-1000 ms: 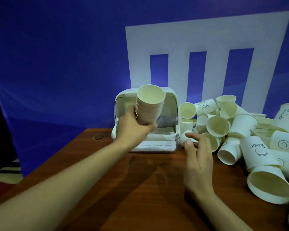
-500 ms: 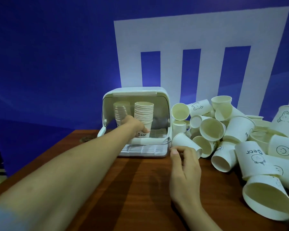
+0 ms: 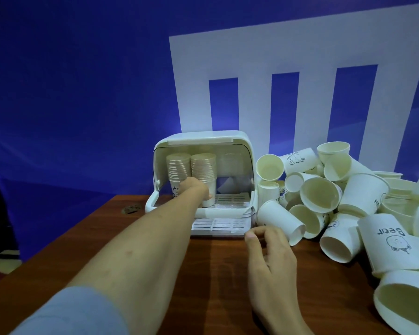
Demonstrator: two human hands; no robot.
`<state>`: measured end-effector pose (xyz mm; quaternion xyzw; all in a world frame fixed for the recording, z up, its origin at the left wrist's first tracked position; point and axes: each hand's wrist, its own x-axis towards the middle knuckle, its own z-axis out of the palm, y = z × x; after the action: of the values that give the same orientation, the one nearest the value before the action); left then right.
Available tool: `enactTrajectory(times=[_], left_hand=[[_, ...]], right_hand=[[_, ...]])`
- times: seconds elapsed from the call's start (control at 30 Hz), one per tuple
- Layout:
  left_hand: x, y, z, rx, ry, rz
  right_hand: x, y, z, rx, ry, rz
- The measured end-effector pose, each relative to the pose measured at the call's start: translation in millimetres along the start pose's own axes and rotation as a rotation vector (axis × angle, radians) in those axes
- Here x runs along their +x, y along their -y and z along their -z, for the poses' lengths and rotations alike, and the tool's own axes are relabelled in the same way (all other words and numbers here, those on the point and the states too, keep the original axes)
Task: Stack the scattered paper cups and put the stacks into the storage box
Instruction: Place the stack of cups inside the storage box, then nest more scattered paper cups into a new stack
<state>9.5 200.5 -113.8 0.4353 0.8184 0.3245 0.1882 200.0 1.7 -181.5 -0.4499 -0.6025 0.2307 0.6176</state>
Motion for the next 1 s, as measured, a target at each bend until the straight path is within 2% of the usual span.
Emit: enactTrajectory(times=[0.1, 0.33, 0.4, 0.53, 0.6, 0.67, 0.77, 0.87, 0.93, 1.0], left_hand=[[-3, 3, -2, 0.124, -0.05, 0.036], [-28, -9, 14, 0.284, 0.024, -0.07], [-52, -22, 29, 0.307, -0.01, -0.18], [-115, -49, 42, 0.306, -0.237, -0.56], [-147, -56, 34, 0.334, -0.234, -0.77], [-167, -60, 22, 0.441, -0.128, -0.922], [-175, -62, -2, 0.677, 0.057, -0.897], [-175, -59, -26, 0.801, 0.095, -0.762], [-181, -60, -35, 0.769, 0.079, -0.693], [-191, -63, -37, 0.597, 0.034, -0.682]], right_hand=[[1, -1, -1, -0.006, 0.013, -0.005], [3, 0, 0, 0.0, 0.016, -0.06], [4, 3, 1, 0.017, 0.015, -0.091], [7, 8, 6, 0.065, -0.057, -0.138], [7, 8, 8, 0.11, -0.139, -0.157], [5, 9, 9, 0.151, -0.209, -0.147], [4, 8, 13, 0.179, -0.305, -0.11], [5, 10, 16, 0.203, -0.352, -0.081], [8, 11, 19, 0.218, -0.382, -0.063], [13, 10, 24, 0.24, -0.424, -0.061]])
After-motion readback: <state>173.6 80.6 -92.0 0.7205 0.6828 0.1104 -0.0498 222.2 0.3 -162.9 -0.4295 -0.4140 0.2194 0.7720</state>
